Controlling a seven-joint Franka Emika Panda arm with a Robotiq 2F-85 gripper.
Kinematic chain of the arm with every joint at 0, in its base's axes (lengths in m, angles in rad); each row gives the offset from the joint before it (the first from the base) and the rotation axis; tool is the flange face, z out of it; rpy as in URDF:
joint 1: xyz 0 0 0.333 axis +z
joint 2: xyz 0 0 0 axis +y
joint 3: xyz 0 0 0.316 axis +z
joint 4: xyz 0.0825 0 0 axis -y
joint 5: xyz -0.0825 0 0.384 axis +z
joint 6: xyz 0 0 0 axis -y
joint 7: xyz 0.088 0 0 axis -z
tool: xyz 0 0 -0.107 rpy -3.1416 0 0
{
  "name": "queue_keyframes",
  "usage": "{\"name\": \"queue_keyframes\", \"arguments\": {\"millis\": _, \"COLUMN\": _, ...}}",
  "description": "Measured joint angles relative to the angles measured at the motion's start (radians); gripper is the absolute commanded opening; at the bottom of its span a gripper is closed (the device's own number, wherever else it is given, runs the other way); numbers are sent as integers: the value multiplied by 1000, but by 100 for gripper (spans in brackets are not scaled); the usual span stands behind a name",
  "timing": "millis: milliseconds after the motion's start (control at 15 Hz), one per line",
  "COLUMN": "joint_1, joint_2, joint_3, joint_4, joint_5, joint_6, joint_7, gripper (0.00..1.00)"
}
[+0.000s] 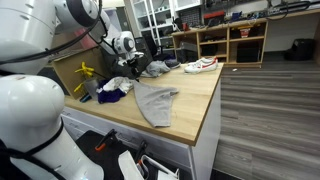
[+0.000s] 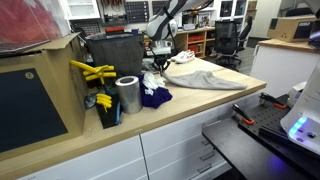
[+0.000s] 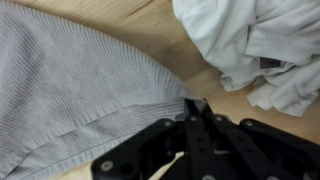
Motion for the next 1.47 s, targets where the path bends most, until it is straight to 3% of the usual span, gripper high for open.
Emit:
{"name": "queue_keyframes", "arguments": {"millis": 800, "joint_1": 15, "joint_2": -300, "joint_3": 0, "joint_4": -344, "joint_5": -201, "joint_6": 2, "joint_7": -40, "gripper": 1}}
{"name": "queue_keyframes", "arguments": {"millis": 1467, "joint_1": -6, "joint_2": -442, "joint_3": 0, "joint_4": -571, "joint_5": -302, "joint_6": 2, "joint_7": -117, "gripper": 1}}
